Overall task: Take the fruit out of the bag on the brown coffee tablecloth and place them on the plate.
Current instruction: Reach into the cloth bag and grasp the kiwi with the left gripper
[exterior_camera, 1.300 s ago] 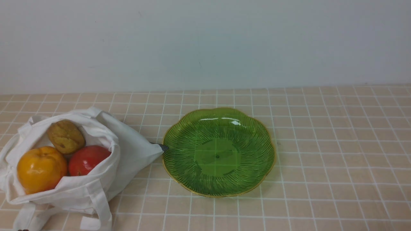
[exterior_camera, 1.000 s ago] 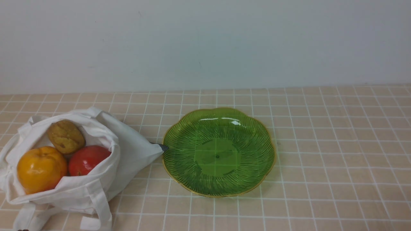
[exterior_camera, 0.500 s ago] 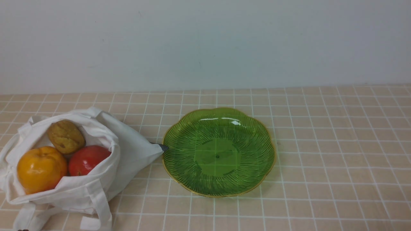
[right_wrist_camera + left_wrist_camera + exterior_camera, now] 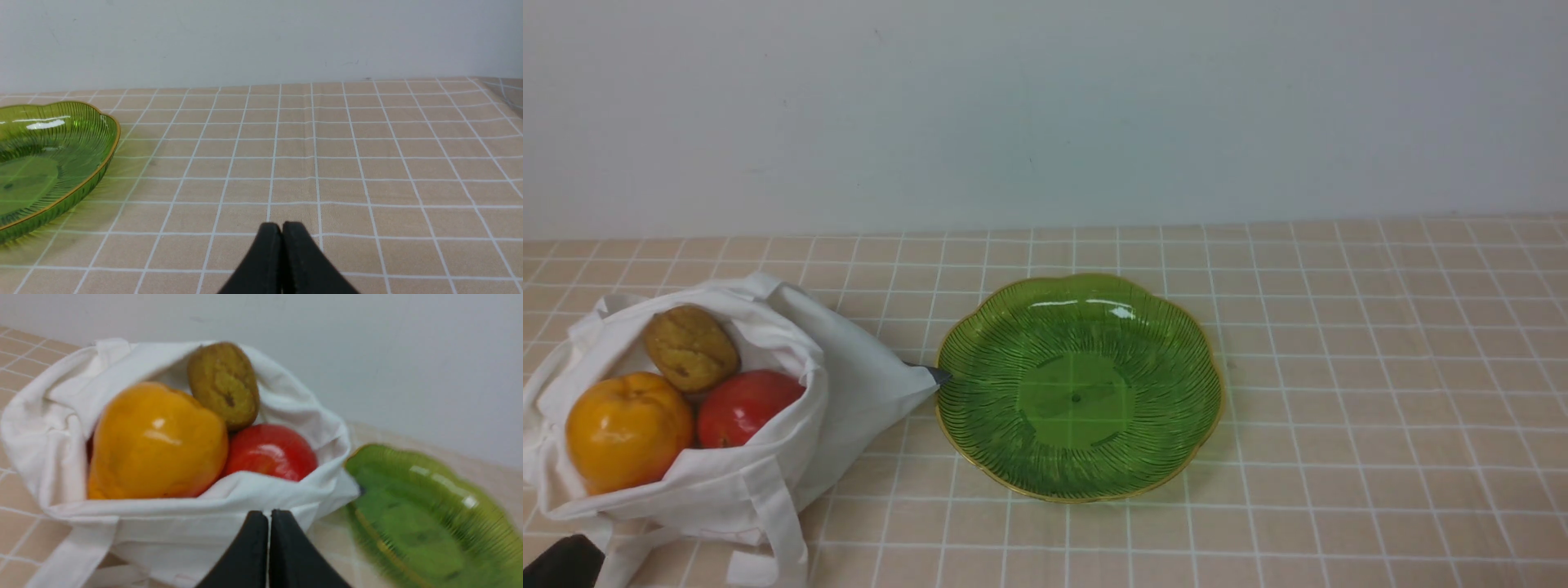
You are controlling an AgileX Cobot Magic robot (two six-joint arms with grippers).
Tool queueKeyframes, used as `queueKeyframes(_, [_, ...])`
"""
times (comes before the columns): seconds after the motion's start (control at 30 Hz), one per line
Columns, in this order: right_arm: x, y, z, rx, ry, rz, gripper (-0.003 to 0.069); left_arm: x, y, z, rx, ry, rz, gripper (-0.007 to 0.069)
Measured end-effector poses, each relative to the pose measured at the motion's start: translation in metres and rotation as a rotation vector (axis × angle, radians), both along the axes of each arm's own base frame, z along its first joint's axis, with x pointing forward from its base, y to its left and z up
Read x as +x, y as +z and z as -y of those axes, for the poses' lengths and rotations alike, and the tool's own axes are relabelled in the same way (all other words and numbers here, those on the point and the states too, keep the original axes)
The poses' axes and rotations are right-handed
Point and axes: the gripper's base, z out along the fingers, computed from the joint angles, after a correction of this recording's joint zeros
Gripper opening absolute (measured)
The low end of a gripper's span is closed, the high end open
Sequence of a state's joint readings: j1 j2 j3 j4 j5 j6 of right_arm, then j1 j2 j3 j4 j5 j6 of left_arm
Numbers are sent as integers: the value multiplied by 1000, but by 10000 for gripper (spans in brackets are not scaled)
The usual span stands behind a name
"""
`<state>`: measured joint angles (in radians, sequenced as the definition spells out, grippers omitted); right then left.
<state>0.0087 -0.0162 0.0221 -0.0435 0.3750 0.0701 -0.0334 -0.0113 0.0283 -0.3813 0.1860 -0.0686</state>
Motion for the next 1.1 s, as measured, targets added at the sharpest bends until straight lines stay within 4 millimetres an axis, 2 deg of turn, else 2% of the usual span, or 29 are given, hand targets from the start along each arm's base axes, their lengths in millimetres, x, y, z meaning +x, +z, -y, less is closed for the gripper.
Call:
queueKeyframes(0.13, [0, 0, 0, 0, 0, 0, -14, 1, 8, -1, -214, 26, 69, -8])
queueKeyframes(0.23, [0, 0, 0, 0, 0, 0, -14, 1, 12, -4, -299, 49, 109, -8])
queueKeyframes(0.4, [0, 0, 0, 0, 0, 0, -14, -2, 29, -21, -467, 196, 321, -8])
queueKeyframes(0.47, [0, 0, 0, 0, 0, 0, -14, -5, 38, -25, -483, 232, 391, -8])
queueKeyframes(0.53, [0, 0, 0, 0, 0, 0, -14, -9, 57, -25, -449, 220, 451, -8])
queueKeyframes(0.6, [0, 0, 0, 0, 0, 0, -14, -15, 85, -19, -318, 163, 482, -8])
queueKeyframes(0.63, [0, 0, 0, 0, 0, 0, -14, -15, 88, -18, -317, 156, 479, -8])
queueKeyframes(0.67, [0, 0, 0, 0, 0, 0, -14, -13, 105, -11, -196, 101, 422, -8])
queueKeyframes(0.7, [0, 0, 0, 0, 0, 0, -14, -12, 107, -11, -195, 94, 412, -8])
queueKeyframes(0.77, [0, 0, 0, 0, 0, 0, -14, 5, 118, 0, -54, 5, 228, -8])
queueKeyframes(0.8, [0, 0, 0, 0, 0, 0, -14, 5, 119, 0, -43, -3, 225, -8])
queueKeyframes(0.83, [0, 0, 0, 0, 0, 0, -14, 20, 123, 6, 33, -55, 101, -8])
queueKeyframes(0.93, [0, 0, 0, 0, 0, 0, -14, 50, 122, 14, 123, -164, -153, -8])
queueKeyframes(1.0, [0, 0, 0, 0, 0, 0, -14, 71, 121, 17, 165, -214, -291, -8])
queueKeyframes(1.1, [0, 0, 0, 0, 0, 0, -14, 98, 124, 19, 203, -245, -407, -8])
